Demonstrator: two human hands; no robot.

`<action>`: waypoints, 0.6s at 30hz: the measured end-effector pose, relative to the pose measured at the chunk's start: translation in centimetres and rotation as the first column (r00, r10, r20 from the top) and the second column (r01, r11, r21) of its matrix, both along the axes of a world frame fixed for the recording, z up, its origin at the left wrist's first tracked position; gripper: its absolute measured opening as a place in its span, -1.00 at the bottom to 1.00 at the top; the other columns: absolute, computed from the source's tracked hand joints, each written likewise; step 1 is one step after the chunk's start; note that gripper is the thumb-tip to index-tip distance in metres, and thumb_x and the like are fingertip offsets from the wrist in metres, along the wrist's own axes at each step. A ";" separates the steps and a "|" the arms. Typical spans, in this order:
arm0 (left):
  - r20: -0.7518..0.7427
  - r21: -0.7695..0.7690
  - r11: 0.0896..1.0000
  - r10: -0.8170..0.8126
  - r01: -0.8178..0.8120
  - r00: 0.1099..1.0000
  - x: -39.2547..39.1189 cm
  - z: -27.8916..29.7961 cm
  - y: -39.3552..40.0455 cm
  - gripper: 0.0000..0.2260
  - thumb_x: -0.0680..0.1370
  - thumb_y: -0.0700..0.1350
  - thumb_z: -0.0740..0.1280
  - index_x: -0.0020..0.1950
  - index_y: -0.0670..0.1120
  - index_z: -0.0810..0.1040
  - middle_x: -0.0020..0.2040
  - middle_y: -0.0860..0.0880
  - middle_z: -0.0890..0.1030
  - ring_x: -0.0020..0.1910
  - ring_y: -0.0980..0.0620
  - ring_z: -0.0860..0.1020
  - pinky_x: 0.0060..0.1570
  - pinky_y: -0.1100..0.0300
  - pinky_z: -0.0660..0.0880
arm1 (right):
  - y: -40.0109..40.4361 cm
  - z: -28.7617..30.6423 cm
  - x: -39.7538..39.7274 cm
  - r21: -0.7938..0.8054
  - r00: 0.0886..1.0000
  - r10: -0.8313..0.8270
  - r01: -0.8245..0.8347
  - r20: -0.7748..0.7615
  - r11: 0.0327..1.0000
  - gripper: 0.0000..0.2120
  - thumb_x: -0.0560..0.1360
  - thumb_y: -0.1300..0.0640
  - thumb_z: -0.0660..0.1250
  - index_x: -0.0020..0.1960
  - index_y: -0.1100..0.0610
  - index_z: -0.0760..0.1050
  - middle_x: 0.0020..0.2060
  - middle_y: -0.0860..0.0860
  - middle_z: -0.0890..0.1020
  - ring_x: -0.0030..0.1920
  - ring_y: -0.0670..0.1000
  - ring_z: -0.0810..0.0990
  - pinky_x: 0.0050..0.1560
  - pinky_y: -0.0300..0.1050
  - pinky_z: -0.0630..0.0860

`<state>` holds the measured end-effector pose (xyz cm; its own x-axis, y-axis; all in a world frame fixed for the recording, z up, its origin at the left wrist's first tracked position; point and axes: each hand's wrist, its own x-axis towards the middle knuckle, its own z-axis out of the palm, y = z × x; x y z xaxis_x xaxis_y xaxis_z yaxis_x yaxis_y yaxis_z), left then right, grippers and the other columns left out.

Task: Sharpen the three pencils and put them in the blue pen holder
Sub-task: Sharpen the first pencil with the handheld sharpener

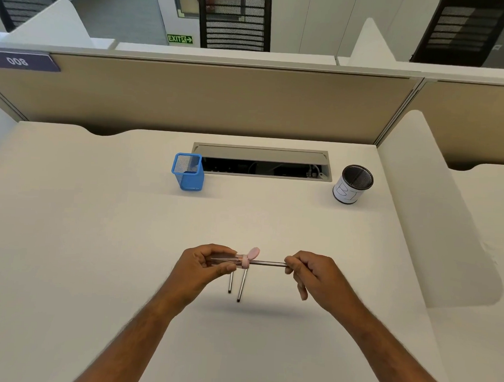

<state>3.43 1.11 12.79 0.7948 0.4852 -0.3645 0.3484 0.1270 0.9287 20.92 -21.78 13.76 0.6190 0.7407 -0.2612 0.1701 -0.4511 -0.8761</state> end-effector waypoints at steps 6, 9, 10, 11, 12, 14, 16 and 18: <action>-0.008 0.039 0.999 0.030 -0.029 1.000 -0.1 0.2 0.6 -0.79 0.53 -0.24 0.59 0.13 -0.06 0.77 0.04 -0.01 0.84 0.05 0.05 0.79 0.08 0.24 0.67 | 0.0 -0.3 0.0 0.081 0.999 0.038 -0.035 -0.028 0.996 -0.80 0.66 0.00 0.38 0.28 -0.10 0.60 -0.09 -0.07 0.67 -0.24 -0.03 0.67 -0.12 -0.25 0.54; -0.003 0.033 0.999 0.031 -0.031 1.000 -0.1 0.3 0.7 -0.79 0.53 -0.27 0.58 0.13 -0.07 0.77 0.02 0.00 0.84 0.01 0.10 0.79 0.03 0.28 0.67 | 0.1 -0.2 -0.2 0.079 0.999 0.026 -0.029 0.036 0.996 -0.78 0.63 0.13 0.44 0.22 -0.13 0.60 -0.05 -0.13 0.68 -0.14 -0.02 0.70 -0.11 -0.33 0.50; -0.004 0.032 0.999 0.029 -0.029 1.000 -0.1 0.3 0.7 -0.79 0.53 -0.26 0.58 0.12 -0.06 0.77 0.02 -0.01 0.84 0.01 0.08 0.79 0.04 0.28 0.67 | 0.1 -0.1 -0.3 0.075 0.997 0.018 -0.023 0.070 0.997 -0.82 0.63 0.14 0.44 0.17 -0.11 0.63 -0.08 -0.14 0.69 -0.14 -0.02 0.70 -0.12 -0.34 0.49; -0.003 0.028 0.999 0.025 -0.025 1.000 -0.1 0.3 0.6 -0.79 0.53 -0.25 0.59 0.13 -0.06 0.77 0.02 -0.02 0.84 0.03 0.06 0.79 0.06 0.26 0.68 | 0.1 0.0 -0.3 0.074 0.996 0.008 -0.015 0.092 0.997 -0.84 0.63 0.14 0.44 0.13 -0.10 0.66 -0.10 -0.14 0.70 -0.13 -0.01 0.70 -0.12 -0.33 0.50; -0.002 0.027 0.999 0.021 -0.021 1.000 -0.1 0.3 0.6 -0.79 0.53 -0.24 0.59 0.14 -0.07 0.77 0.03 -0.03 0.84 0.04 0.04 0.79 0.08 0.24 0.68 | 0.0 0.1 -0.3 0.075 0.995 0.001 -0.008 0.101 0.997 -0.86 0.63 0.14 0.44 0.11 -0.08 0.67 -0.11 -0.14 0.70 -0.14 -0.01 0.70 -0.12 -0.30 0.52; -0.004 0.036 0.999 0.014 -0.014 1.000 -0.1 0.3 0.6 -0.80 0.53 -0.23 0.59 0.13 -0.06 0.77 0.03 -0.04 0.83 0.05 0.02 0.79 0.09 0.23 0.68 | 0.0 0.2 -0.4 0.078 0.994 -0.004 -0.004 0.112 0.997 -0.88 0.64 0.14 0.43 0.08 -0.06 0.68 -0.13 -0.13 0.71 -0.15 -0.01 0.70 -0.12 -0.22 0.57; -0.005 0.032 0.999 0.013 -0.013 1.000 -0.2 0.3 0.5 -0.81 0.53 -0.23 0.59 0.11 -0.05 0.78 0.02 -0.04 0.83 0.04 0.03 0.79 0.07 0.24 0.68 | -0.1 0.3 -0.6 0.077 0.992 0.009 -0.019 0.122 0.997 -0.89 0.66 0.15 0.40 0.04 -0.02 0.68 -0.20 -0.09 0.69 -0.20 -0.03 0.68 -0.16 -0.21 0.55; -0.003 0.021 1.000 0.012 -0.012 1.000 -0.2 0.4 0.4 -0.80 0.52 -0.27 0.58 0.11 -0.07 0.78 0.03 -0.05 0.83 0.06 0.02 0.79 0.07 0.25 0.68 | 0.0 0.2 -0.6 0.062 0.995 0.015 -0.022 0.101 0.998 -0.81 0.70 0.15 0.33 -0.06 0.02 0.66 -0.35 0.02 0.65 -0.34 -0.10 0.57 -0.23 -0.23 0.45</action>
<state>3.22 1.55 13.15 0.7877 0.5025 -0.3566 0.3500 0.1114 0.9301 20.27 -21.74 14.00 0.6258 0.7652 -0.1509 0.2668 -0.3918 -0.8805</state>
